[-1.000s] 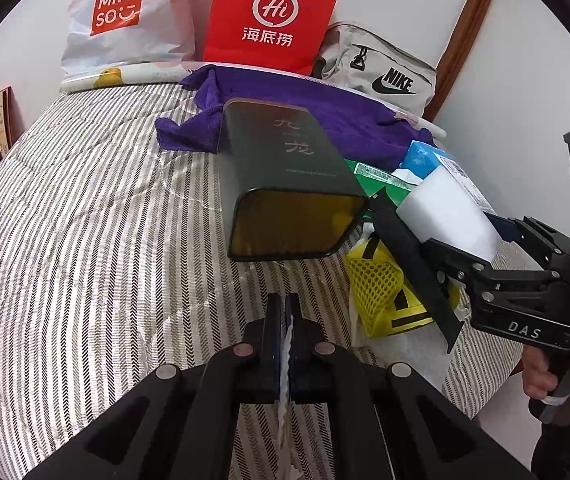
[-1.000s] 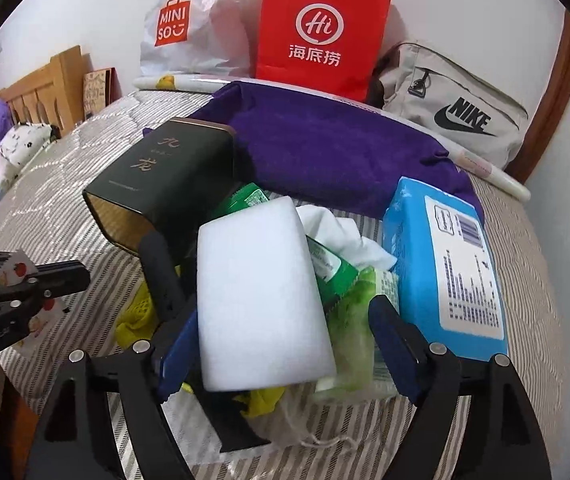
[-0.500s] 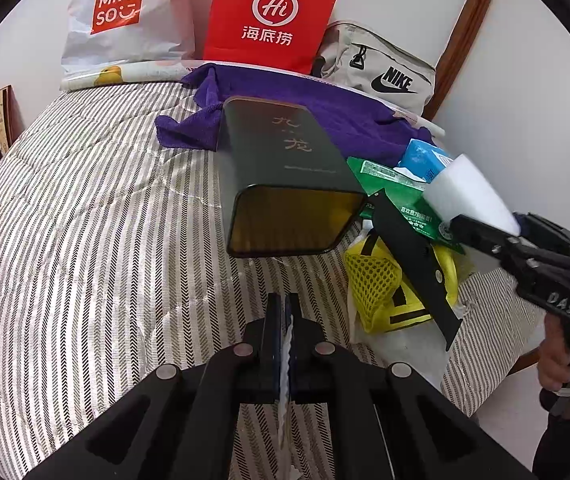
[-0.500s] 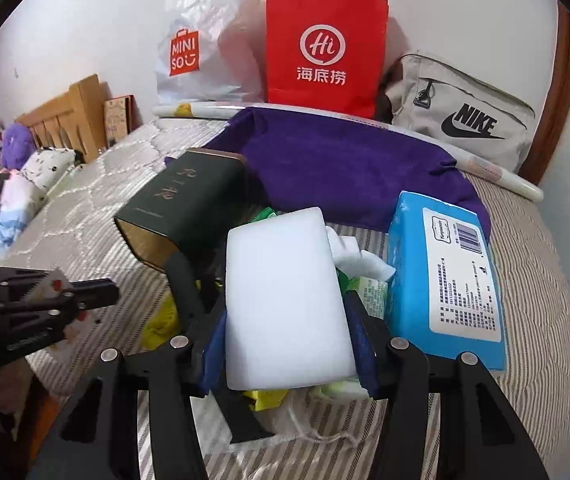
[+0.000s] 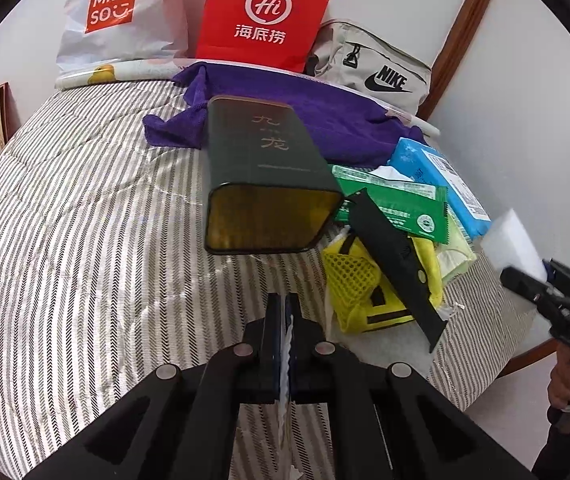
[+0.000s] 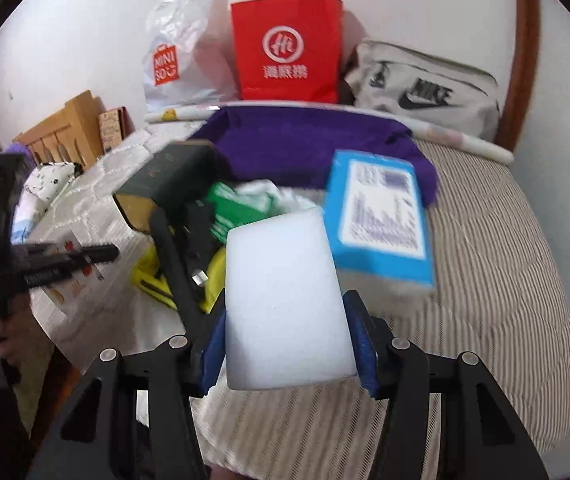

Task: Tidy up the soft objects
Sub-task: 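Lift and carry the sponge with the right tool while the left tool carries the packet toward the purple towel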

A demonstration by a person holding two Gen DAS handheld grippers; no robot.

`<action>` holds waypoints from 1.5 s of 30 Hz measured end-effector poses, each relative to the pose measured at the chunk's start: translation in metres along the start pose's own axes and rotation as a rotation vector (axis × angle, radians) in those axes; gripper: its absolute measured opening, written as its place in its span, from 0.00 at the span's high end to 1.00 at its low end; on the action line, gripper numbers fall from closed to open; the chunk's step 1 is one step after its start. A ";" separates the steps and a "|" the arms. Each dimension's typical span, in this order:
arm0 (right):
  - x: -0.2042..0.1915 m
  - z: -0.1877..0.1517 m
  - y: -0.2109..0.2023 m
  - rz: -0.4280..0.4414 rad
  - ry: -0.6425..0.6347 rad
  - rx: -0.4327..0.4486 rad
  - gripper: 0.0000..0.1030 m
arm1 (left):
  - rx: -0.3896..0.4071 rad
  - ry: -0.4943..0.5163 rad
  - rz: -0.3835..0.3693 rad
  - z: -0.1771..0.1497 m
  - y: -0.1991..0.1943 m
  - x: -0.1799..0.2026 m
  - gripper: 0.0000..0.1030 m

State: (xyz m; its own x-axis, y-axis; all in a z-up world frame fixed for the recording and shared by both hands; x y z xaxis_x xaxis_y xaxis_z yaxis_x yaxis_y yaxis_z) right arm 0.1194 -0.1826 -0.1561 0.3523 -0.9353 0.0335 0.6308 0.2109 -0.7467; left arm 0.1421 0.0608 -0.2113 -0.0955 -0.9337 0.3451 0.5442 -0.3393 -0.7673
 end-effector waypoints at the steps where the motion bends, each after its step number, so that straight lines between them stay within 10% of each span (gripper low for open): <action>1: 0.004 -0.006 0.002 -0.005 0.009 -0.014 0.48 | -0.002 0.000 0.002 0.000 0.000 0.001 0.97; 23: 0.047 -0.048 0.027 0.061 0.098 -0.093 0.50 | -0.038 -0.048 0.031 0.011 -0.003 0.008 0.97; 45: 0.073 0.090 0.023 0.042 0.016 0.025 0.50 | 0.085 -0.002 0.065 0.134 -0.025 0.029 0.97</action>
Point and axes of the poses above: each gripper's, at about its wrist camera, not at the fingertips, and y roughly the way its jaws point, x to its right, z to its top, the point moved 4 cm from there along y, roughly the way its jaws point, and after that the axes turned 8 degrees about -y, right-handed, at the moved point
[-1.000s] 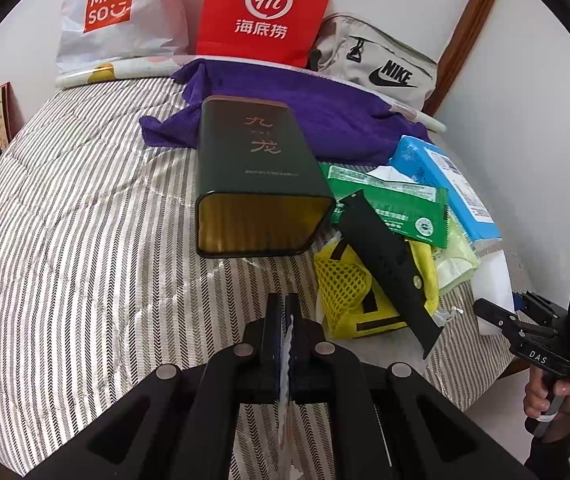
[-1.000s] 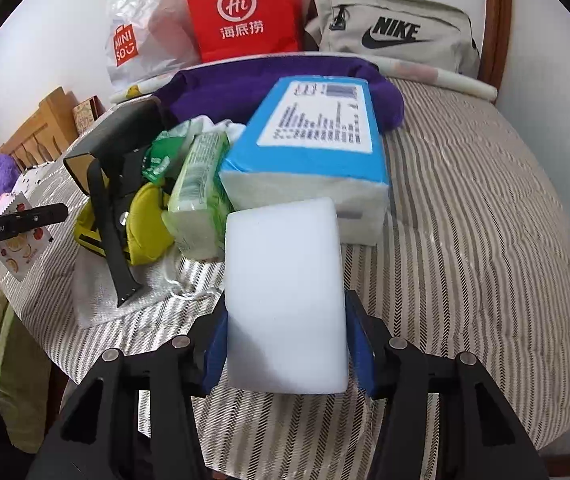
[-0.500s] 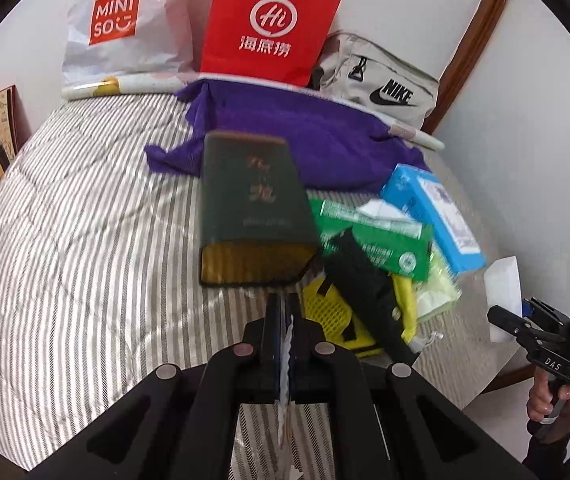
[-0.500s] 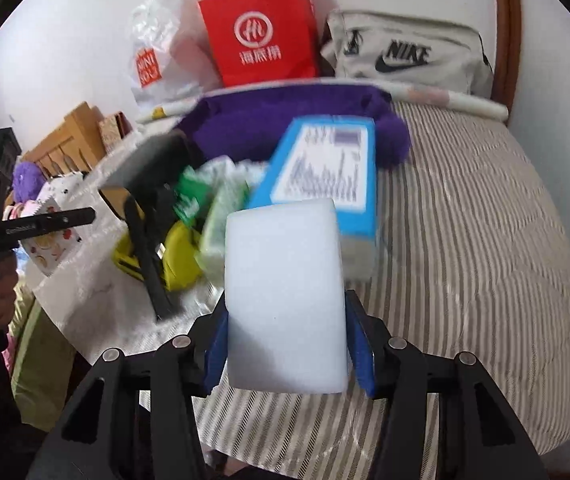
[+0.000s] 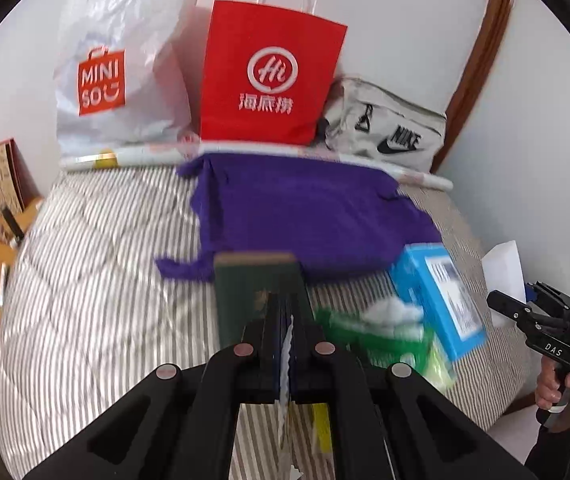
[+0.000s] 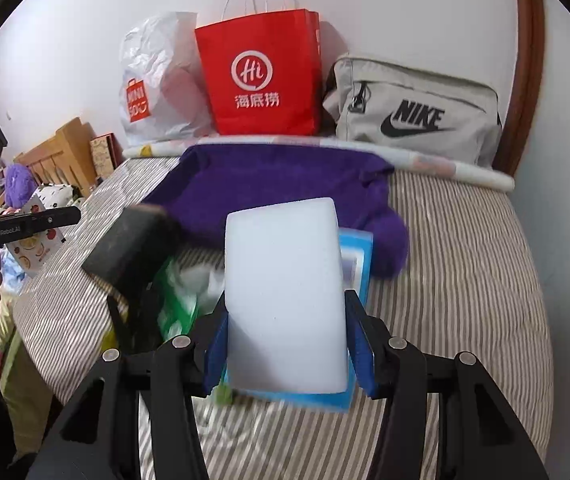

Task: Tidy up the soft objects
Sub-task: 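Lift and carry the sponge with the right tool while the left tool carries the packet toward the purple towel, then lower and release the sponge onto the purple towel while the left tool releases the packet there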

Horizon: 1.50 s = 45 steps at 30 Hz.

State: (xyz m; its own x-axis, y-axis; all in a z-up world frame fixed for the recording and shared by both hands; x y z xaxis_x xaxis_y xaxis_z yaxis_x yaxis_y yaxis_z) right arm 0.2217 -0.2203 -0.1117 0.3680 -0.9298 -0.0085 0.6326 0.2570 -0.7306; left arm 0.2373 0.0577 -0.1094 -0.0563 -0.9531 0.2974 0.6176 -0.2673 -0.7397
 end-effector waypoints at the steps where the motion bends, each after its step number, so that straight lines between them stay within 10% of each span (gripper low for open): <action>1: 0.001 0.006 0.004 -0.003 -0.002 0.001 0.50 | 0.002 -0.002 0.000 0.005 0.003 0.000 0.97; 17: 0.041 0.081 0.099 -0.054 0.053 -0.089 0.50 | -0.051 -0.054 -0.012 0.082 0.097 -0.005 0.97; 45: 0.057 0.090 0.206 -0.049 0.021 -0.311 0.50 | -0.185 -0.067 -0.020 0.139 0.226 -0.012 0.97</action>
Point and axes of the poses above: each gripper's, at about its wrist camera, not at the fingertips, and y roughly the way its jaws point, x to its right, z to its top, the point moved 4 cm from there along y, roughly the way its jaws point, and after that the axes turned 8 degrees about -y, right-handed, at the moved point
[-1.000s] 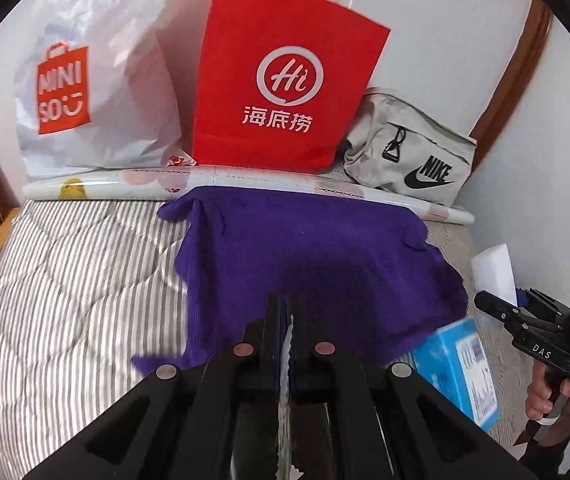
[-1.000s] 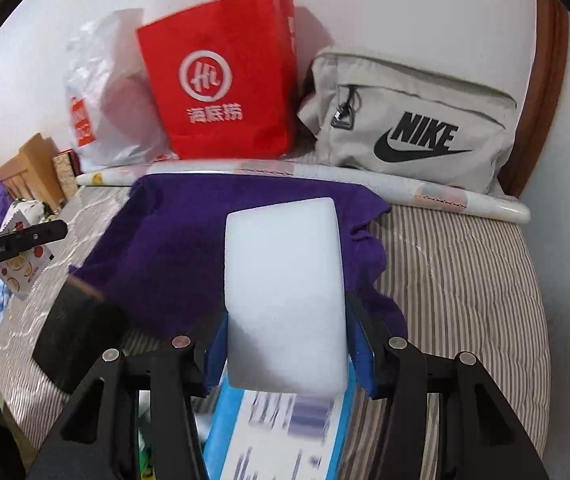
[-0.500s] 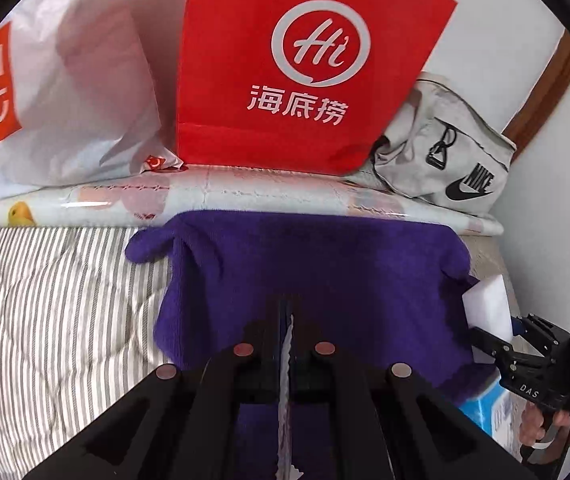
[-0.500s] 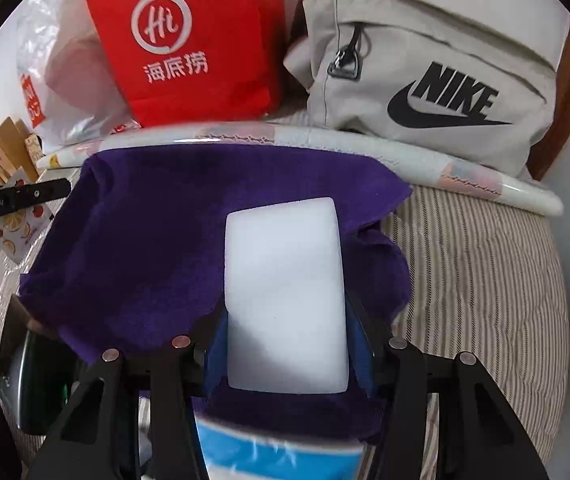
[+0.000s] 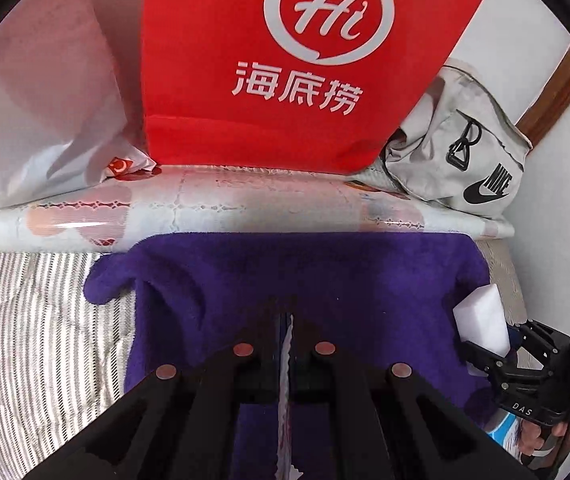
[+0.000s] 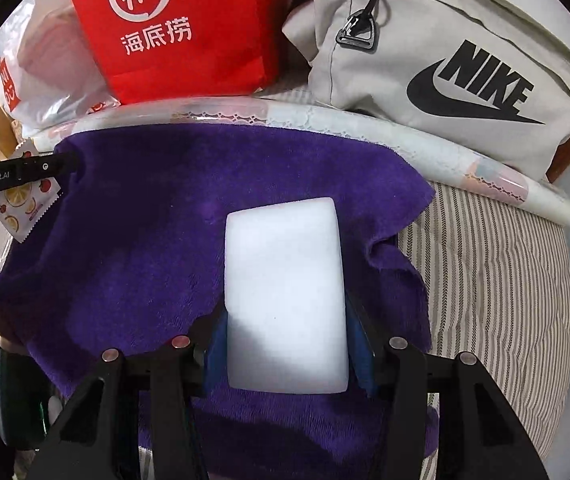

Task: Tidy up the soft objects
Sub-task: 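Lower and release the sponge onto the purple towel while the left tool releases the packet there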

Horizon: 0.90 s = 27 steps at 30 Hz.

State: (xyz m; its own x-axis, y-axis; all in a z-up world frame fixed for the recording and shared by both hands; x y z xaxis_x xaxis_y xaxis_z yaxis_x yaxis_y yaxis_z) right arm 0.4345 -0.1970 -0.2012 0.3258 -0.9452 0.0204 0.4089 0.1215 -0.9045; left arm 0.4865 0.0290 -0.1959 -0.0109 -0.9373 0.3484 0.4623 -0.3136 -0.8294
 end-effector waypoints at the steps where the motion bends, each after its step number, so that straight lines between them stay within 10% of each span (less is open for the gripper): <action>1: 0.000 0.001 0.001 0.001 -0.001 -0.001 0.49 | -0.003 0.002 0.000 0.000 0.002 0.000 0.97; 5: 0.002 0.003 0.002 0.012 0.002 -0.007 0.49 | -0.019 0.016 0.009 0.000 0.006 -0.001 0.95; 15: 0.003 0.006 0.012 0.016 0.009 -0.046 0.46 | 0.010 0.038 0.060 0.001 -0.003 -0.001 0.54; 27: -0.002 0.008 0.005 -0.008 -0.002 -0.035 0.37 | 0.046 0.068 0.091 -0.006 -0.029 0.003 0.52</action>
Point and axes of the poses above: each gripper's, at about its wrist camera, not at the fingertips, and y roughly the way its jaws point, x to its right, z to its top, the point moved 4 cm from there along y, roughly the way its jaws point, and after that the axes turned 8 degrees about -y, right-handed, at the moved point
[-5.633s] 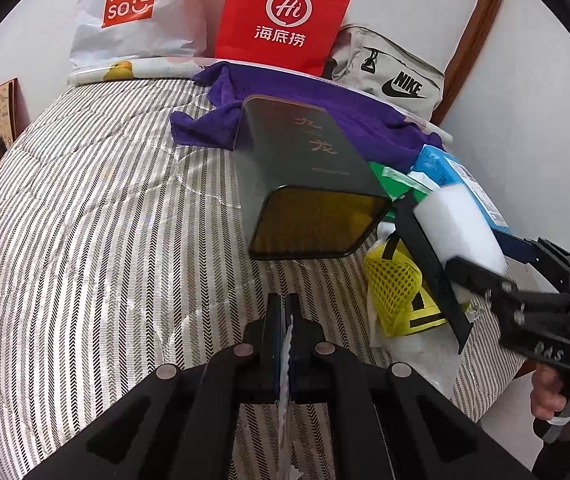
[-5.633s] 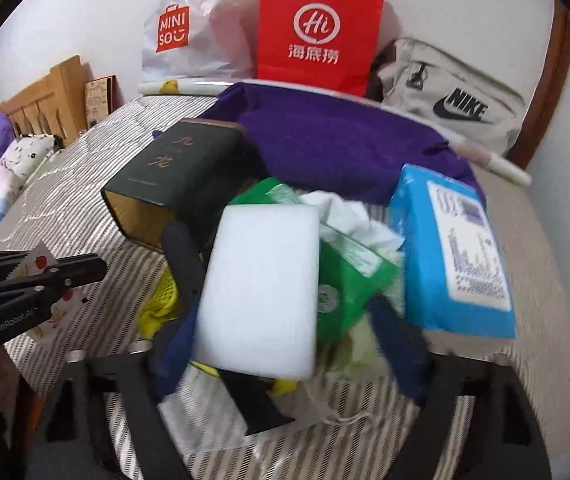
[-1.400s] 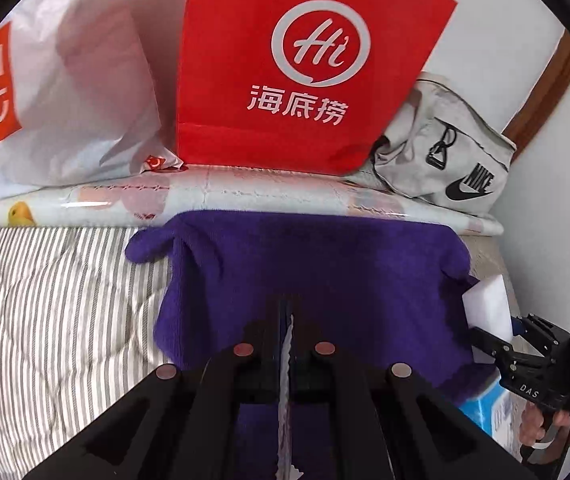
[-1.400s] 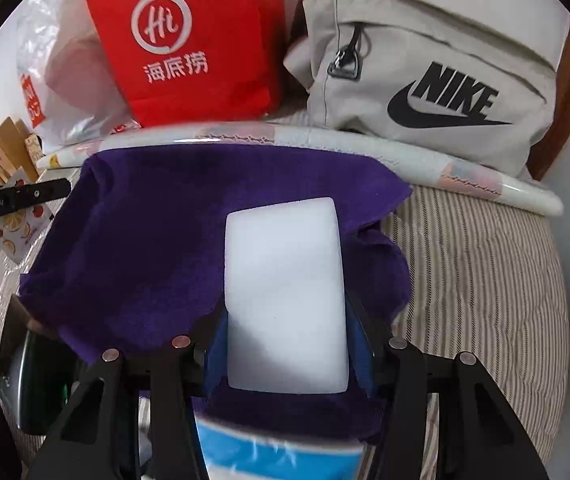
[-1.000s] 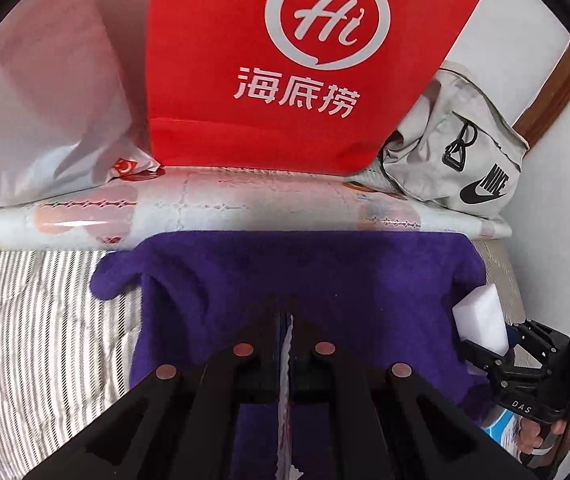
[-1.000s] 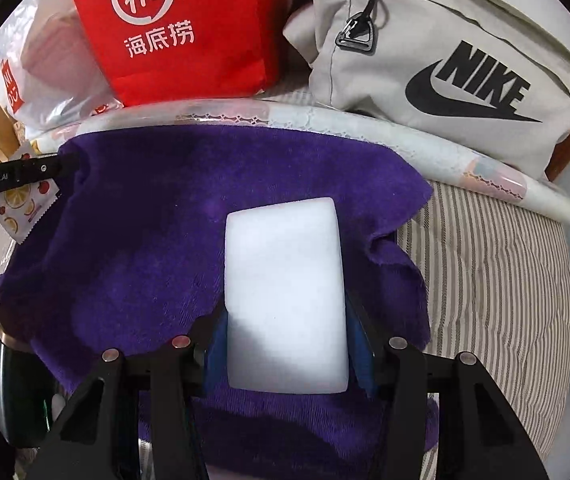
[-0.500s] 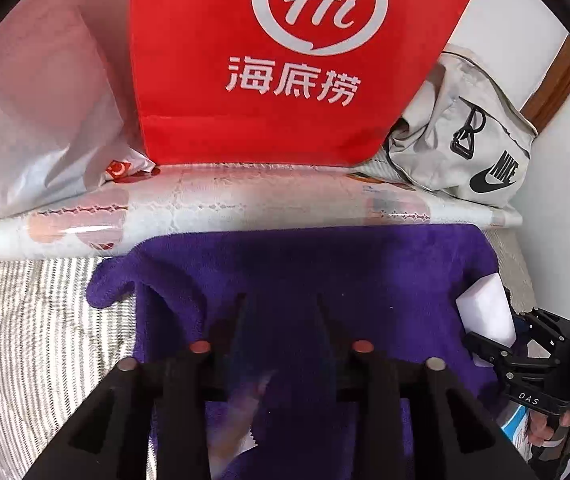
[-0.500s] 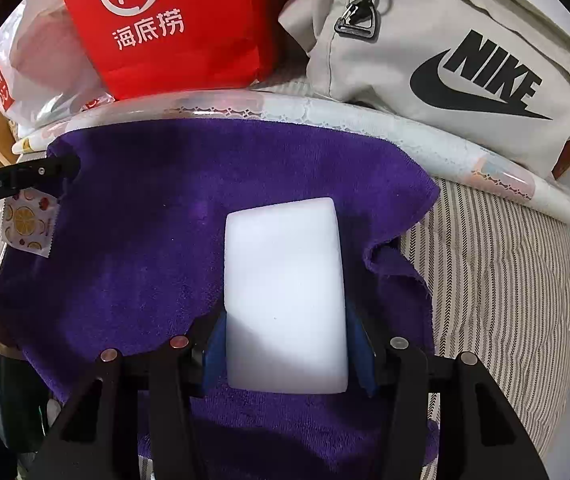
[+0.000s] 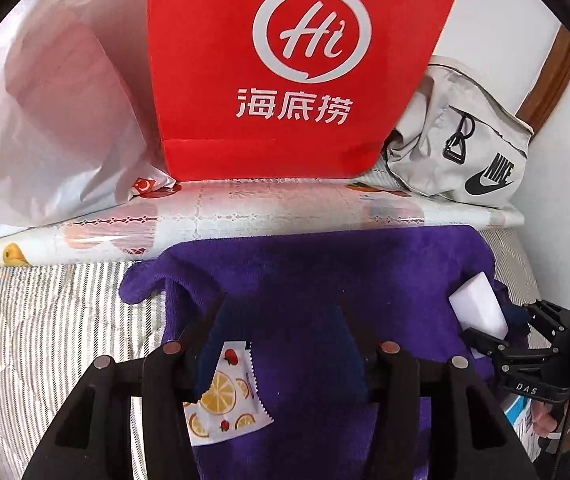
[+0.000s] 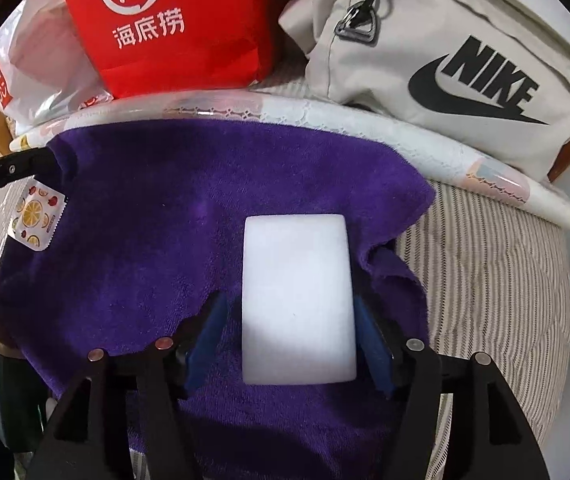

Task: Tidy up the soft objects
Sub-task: 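Lower and release the sponge onto the purple towel while the left tool releases the packet there, then grasp the green-and-white tube package with the right tool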

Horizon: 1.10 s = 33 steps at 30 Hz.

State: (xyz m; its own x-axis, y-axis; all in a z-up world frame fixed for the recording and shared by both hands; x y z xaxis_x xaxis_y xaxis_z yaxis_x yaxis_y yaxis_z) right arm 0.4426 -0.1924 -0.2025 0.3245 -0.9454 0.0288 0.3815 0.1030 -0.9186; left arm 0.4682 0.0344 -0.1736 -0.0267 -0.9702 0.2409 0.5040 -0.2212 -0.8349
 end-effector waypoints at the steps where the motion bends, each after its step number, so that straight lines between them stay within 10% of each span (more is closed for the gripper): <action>1: 0.001 0.000 -0.003 -0.002 0.004 0.003 0.37 | 0.005 0.003 0.003 -0.001 -0.003 0.001 0.52; 16: -0.002 -0.015 -0.065 -0.029 0.033 0.114 0.32 | 0.067 0.006 0.034 -0.033 -0.062 0.003 0.52; 33: -0.035 -0.108 -0.159 -0.035 0.026 0.244 0.17 | 0.100 -0.045 0.057 -0.130 -0.159 -0.004 0.52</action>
State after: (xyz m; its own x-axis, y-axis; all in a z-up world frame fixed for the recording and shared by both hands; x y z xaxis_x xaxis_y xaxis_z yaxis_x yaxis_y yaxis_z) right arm 0.2776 -0.2092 -0.0998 0.2858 -0.9572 0.0457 0.5911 0.1385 -0.7946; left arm 0.2763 0.0608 -0.1059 0.0419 -0.9749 0.2185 0.5874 -0.1529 -0.7947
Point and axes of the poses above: each gripper's, at about its wrist camera, not at the fingertips, and y roughly the way its jaws point, x to its right, z to its top, the point moved 4 cm from there along y, roughly the way its jaws point, and after that the axes turned 8 degrees about -y, right-handed, at the moved point
